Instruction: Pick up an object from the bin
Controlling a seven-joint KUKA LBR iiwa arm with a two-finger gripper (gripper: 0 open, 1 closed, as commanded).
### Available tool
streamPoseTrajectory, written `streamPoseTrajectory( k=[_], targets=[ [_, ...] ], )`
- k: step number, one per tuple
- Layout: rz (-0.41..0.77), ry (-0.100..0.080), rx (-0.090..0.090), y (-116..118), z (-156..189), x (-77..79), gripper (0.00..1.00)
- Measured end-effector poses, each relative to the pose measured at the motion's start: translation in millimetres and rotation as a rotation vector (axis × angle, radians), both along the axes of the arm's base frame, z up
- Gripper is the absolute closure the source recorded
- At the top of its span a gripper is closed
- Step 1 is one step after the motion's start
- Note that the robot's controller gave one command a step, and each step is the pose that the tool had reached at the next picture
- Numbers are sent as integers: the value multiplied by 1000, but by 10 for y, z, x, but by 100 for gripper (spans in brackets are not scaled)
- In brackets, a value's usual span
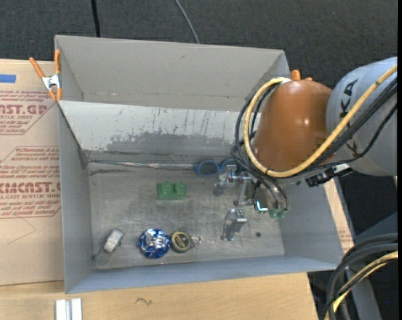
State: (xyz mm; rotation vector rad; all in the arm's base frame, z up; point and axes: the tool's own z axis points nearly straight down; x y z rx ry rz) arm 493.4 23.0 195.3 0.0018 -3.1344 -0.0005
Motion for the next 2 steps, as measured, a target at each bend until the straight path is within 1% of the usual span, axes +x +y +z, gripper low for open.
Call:
streamPoseTrajectory(
  k=[1,2],
  targets=[
    [126,-13,1,220,-1267,27,0],
    [226,-19,1,888,-1225,-39,0]
  ],
)
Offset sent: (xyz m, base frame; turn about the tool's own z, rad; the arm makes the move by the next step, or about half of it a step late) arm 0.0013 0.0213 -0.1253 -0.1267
